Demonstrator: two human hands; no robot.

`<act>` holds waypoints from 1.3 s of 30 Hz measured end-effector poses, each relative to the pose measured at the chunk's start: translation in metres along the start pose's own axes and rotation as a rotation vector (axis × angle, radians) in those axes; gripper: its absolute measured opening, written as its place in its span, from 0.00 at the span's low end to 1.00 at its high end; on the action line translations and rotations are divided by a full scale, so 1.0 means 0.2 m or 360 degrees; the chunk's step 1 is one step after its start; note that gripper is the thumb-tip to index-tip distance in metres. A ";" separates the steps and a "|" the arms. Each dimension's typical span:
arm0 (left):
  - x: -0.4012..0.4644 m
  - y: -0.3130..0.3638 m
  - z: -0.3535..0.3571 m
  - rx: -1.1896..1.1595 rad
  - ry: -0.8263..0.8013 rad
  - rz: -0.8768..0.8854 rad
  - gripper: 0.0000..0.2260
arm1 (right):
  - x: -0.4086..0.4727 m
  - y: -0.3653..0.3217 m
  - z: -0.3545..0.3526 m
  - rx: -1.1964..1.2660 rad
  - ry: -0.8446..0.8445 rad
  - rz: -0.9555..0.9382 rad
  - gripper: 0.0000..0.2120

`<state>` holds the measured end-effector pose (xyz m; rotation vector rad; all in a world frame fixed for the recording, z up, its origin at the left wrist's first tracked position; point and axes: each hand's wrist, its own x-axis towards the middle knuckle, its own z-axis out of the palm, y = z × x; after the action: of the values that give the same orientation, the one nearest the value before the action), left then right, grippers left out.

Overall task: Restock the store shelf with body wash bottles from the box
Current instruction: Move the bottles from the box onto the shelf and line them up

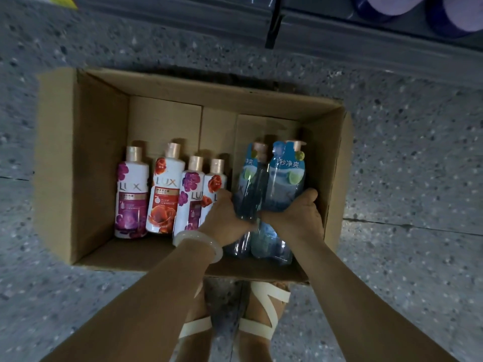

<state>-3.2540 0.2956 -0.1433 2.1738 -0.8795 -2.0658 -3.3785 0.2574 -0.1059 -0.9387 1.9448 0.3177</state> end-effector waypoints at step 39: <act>-2.51 1.45 -0.55 -0.0205 0.1021 0.1106 0.29 | -2.16 -0.44 -1.69 0.1293 0.0364 -0.0981 0.32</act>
<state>-3.2474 0.2135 0.4404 1.8764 -1.1330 -0.9989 -3.4051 0.2189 0.4474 -0.9643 1.6284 -0.9002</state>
